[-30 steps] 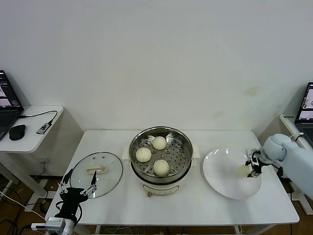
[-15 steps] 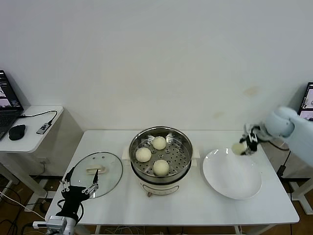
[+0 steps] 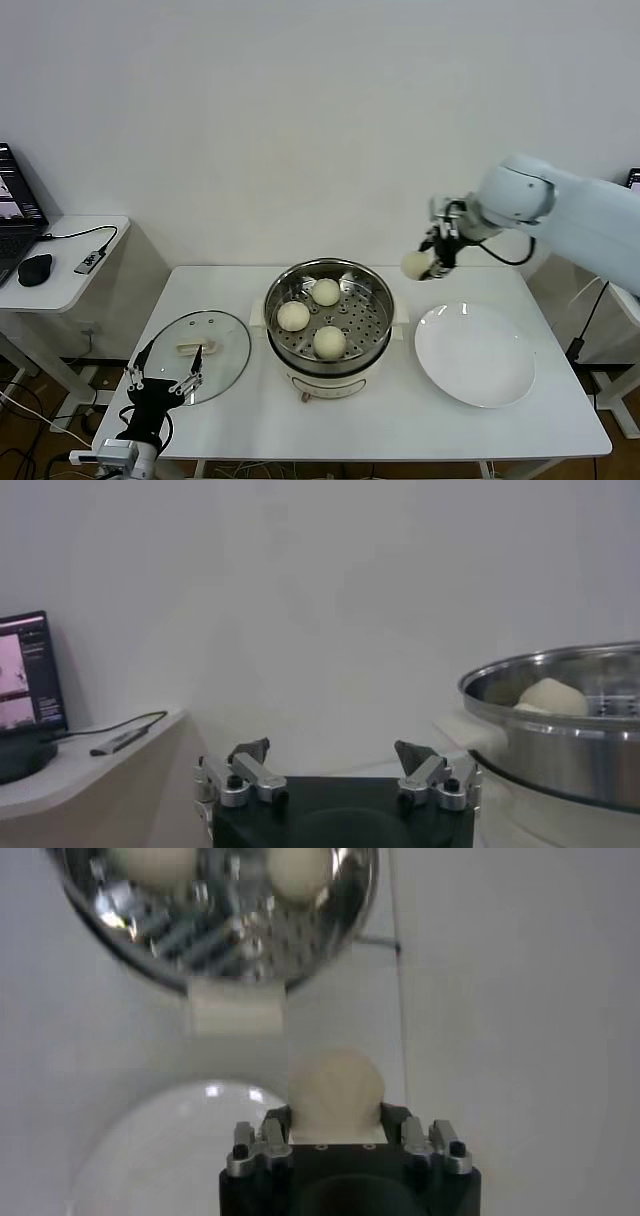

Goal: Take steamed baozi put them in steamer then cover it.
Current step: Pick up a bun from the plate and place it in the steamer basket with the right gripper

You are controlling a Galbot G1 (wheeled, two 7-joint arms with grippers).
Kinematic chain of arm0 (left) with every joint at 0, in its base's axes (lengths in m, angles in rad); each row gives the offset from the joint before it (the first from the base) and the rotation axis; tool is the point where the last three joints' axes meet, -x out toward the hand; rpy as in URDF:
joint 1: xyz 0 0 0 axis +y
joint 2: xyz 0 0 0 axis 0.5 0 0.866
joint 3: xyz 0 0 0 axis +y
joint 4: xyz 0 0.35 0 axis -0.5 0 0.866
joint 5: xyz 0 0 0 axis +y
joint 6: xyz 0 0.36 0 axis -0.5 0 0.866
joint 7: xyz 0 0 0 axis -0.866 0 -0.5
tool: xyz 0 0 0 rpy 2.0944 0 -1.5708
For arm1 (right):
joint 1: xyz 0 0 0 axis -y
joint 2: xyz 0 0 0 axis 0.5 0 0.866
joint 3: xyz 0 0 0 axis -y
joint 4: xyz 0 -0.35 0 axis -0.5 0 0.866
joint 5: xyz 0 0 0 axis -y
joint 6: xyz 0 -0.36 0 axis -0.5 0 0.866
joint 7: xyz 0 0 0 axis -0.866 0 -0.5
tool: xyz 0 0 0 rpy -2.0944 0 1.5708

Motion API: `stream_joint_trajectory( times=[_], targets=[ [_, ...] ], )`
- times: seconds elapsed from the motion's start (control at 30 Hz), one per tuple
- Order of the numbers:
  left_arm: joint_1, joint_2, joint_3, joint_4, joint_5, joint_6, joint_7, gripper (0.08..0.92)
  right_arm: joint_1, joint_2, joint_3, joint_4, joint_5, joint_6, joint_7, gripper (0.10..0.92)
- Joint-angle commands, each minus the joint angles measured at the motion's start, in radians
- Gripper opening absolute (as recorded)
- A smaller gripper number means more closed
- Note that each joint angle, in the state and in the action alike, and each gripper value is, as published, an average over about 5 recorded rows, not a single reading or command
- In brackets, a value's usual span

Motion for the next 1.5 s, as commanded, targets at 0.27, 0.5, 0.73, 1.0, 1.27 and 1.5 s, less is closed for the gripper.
stream_joint_trajectory(
  times=[0.27,0.5,0.73,1.0,1.27,1.5],
  targets=[
    [0.004,-0.009,-0.016,-0.009,0.0,0.001,0.0,0.823,-0.11,0.261,-0.061,-0.05,0.177,-0.116,0.182,0.577],
    [0.004,-0.016,-0.018,-0.005,-0.001,-0.003,0.0,0.823,-0.171,0.272,-0.057,-0.086,0.131,-0.116,0.186,0.577],
    [0.0,-0.013,-0.015,-0.002,-0.002,-0.003,0.002,0.823,-0.214,0.269,-0.046,-0.102,0.099,-0.115,0.189,0.577],
    [-0.003,-0.015,-0.013,0.001,-0.002,-0.004,0.0,0.823,-0.224,0.268,-0.037,-0.103,0.092,-0.115,0.192,0.579],
    [0.001,-0.021,-0.014,0.012,-0.002,-0.016,0.001,0.823,-0.176,0.224,-0.011,-0.072,0.056,-0.114,0.166,0.71],
    [-0.005,-0.017,-0.009,0.016,-0.001,-0.016,0.0,0.823,-0.11,0.102,0.028,0.057,0.057,-0.108,0.132,0.82]
  ],
)
